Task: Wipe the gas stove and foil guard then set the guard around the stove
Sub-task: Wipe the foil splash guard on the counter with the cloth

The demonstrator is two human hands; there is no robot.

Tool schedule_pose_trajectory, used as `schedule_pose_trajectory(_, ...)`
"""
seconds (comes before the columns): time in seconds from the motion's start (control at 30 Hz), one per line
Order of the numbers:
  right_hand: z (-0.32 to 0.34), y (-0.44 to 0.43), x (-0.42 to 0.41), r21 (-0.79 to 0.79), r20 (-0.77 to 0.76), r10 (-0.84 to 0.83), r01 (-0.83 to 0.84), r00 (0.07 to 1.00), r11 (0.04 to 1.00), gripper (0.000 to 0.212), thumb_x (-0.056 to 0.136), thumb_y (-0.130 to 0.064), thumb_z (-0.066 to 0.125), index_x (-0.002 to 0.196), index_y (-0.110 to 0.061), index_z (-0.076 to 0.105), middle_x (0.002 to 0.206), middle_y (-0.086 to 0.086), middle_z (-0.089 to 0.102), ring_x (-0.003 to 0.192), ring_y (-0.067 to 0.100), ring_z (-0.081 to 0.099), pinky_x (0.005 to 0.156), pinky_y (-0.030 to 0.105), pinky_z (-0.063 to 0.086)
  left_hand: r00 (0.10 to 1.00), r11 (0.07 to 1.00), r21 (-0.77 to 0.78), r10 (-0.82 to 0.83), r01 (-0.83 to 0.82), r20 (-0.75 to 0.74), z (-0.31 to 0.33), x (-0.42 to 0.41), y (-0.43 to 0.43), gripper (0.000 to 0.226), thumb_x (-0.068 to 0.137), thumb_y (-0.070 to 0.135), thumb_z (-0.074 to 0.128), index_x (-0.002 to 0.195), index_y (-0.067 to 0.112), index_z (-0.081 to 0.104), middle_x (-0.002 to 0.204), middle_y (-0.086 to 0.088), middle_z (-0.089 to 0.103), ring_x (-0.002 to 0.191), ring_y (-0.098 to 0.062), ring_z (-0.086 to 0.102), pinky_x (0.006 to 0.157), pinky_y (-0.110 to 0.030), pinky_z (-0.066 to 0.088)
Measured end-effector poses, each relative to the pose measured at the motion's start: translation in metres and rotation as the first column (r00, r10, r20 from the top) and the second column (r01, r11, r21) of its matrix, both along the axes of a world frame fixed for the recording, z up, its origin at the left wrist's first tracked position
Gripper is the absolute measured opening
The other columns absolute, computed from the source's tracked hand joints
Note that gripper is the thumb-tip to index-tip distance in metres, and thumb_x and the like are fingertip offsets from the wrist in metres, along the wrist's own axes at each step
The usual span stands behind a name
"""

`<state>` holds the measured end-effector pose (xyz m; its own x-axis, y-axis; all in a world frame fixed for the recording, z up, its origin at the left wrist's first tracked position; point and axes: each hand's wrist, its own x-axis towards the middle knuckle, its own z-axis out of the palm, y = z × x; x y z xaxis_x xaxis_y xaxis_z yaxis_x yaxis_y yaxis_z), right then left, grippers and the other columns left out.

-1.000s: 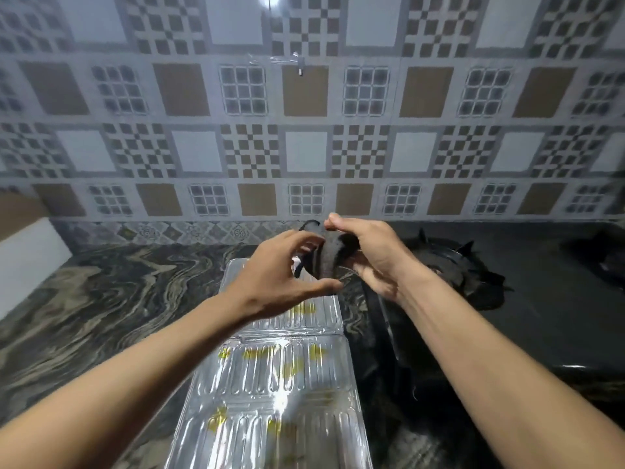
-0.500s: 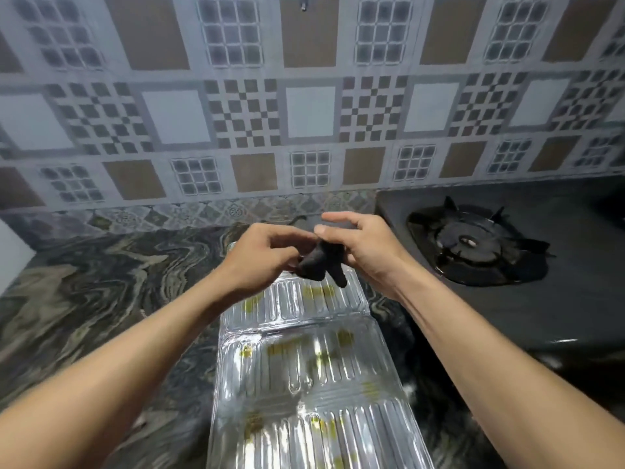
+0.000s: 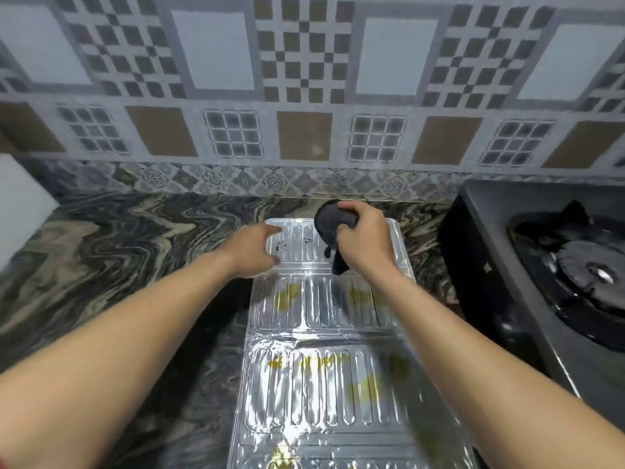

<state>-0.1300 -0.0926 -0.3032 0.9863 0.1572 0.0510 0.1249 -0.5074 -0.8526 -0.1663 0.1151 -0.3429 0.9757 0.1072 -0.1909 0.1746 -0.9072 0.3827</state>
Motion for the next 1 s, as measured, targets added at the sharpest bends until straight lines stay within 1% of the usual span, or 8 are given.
schedule_pose_trajectory(0.07, -0.015, 0.021, 0.008, -0.070, 0.069, 0.047, -0.042, 0.996, 0.997, 0.048, 0.087, 0.000, 0.053, 0.131, -0.018, 0.058, 0.127, 0.006, 0.064, 0.115, 0.024, 0.058, 0.092, 0.026, 0.044, 0.991, 0.993, 0.106, -0.044, 0.058, -0.128, -0.012, 0.014, 0.018, 0.097, 0.080, 0.042, 0.076, 0.157, 0.019, 0.021, 0.164, -0.005, 0.020, 0.150, -0.027, 0.022, 0.122, -0.039, 0.020)
schedule_pose_trajectory(0.17, -0.042, 0.045, 0.016, -0.218, 0.063, 0.314, -0.293, 0.947, 0.931, 0.054, 0.090, -0.001, 0.054, 0.141, -0.017, 0.048, 0.134, 0.010, 0.059, 0.121, 0.028, 0.054, 0.096, 0.030, 0.042, 0.955, 0.961, 0.228, -0.089, 0.157, -0.283, -0.025, 0.032, 0.041, 0.132, 0.061, 0.064, 0.081, 0.159, 0.022, 0.003, 0.167, -0.003, -0.003, 0.153, -0.026, 0.003, 0.123, -0.046, 0.015)
schedule_pose_trajectory(0.27, -0.067, 0.061, 0.018, -0.385, -0.003, 0.550, -0.509, 0.835, 0.770, 0.055, 0.092, -0.028, 0.063, 0.143, -0.018, 0.044, 0.141, 0.009, 0.053, 0.127, 0.028, 0.050, 0.103, 0.034, 0.039, 0.924, 0.932, 0.284, -0.110, 0.224, -0.367, -0.031, 0.042, 0.059, 0.145, 0.049, 0.071, 0.082, 0.157, 0.029, -0.007, 0.167, -0.001, -0.009, 0.153, -0.027, -0.001, 0.122, -0.050, 0.015)
schedule_pose_trajectory(0.4, -0.092, 0.077, 0.029, -0.574, 0.176, 0.576, -0.392, 0.798, 0.719, 0.051, 0.096, -0.034, 0.053, 0.141, -0.010, 0.044, 0.155, 0.014, 0.036, 0.145, 0.029, 0.025, 0.119, 0.037, 0.015, 0.900, 0.893, 0.345, -0.130, 0.289, -0.417, -0.040, 0.046, 0.069, 0.148, 0.051, 0.074, 0.079, 0.155, 0.029, -0.015, 0.166, -0.002, -0.013, 0.153, -0.028, -0.006, 0.122, -0.053, 0.007)
schedule_pose_trajectory(0.53, -0.113, 0.091, 0.040, -0.687, 0.079, 0.607, -0.399, 0.790, 0.608, 0.055, 0.102, -0.033, 0.035, 0.151, -0.010, 0.026, 0.163, 0.013, 0.014, 0.151, 0.031, 0.004, 0.120, 0.052, 0.007, 0.909, 0.938, 0.256, -0.118, 0.234, -0.400, -0.042, 0.053, 0.070, 0.145, 0.054, 0.070, 0.080, 0.156, 0.026, -0.014, 0.165, -0.001, -0.016, 0.153, -0.025, -0.010, 0.121, -0.055, 0.001)
schedule_pose_trajectory(0.67, -0.128, 0.101, 0.034, -0.668, 0.060, 0.646, -0.450, 0.761, 0.592, 0.057, 0.103, -0.033, 0.028, 0.155, -0.012, 0.016, 0.164, 0.010, 0.012, 0.151, 0.026, 0.006, 0.122, 0.049, 0.003, 0.883, 0.894, 0.293, -0.195, 0.339, -0.427, -0.051, 0.057, 0.075, 0.147, 0.050, 0.081, 0.073, 0.157, 0.024, -0.009, 0.163, 0.003, -0.022, 0.153, -0.025, -0.012, 0.120, -0.057, -0.002)
schedule_pose_trajectory(0.8, -0.136, 0.101, 0.040, -0.664, -0.006, 0.657, -0.494, 0.754, 0.561, 0.061, 0.105, -0.041, 0.017, 0.157, -0.013, 0.002, 0.165, 0.006, 0.003, 0.152, 0.019, 0.000, 0.122, 0.042, -0.006, 0.878, 0.876, 0.304, -0.228, 0.374, -0.421, -0.059, 0.058, 0.081, 0.151, 0.046, 0.087, 0.068, 0.157, 0.020, -0.008, 0.166, 0.003, -0.013, 0.153, -0.023, -0.008, 0.119, -0.058, -0.001)
schedule_pose_trajectory(1.0, -0.138, 0.089, 0.057, -0.660, -0.032, 0.635, -0.494, 0.772, 0.567, 0.060, 0.105, -0.039, 0.016, 0.157, -0.014, 0.000, 0.165, 0.005, 0.004, 0.152, 0.018, 0.001, 0.122, 0.042, -0.001, 0.859, 0.839, 0.344, -0.246, 0.420, -0.450, -0.054, 0.061, 0.078, 0.152, 0.045, 0.092, 0.062, 0.157, 0.017, -0.009, 0.166, 0.000, -0.012, 0.153, -0.022, -0.008, 0.122, -0.055, -0.001)
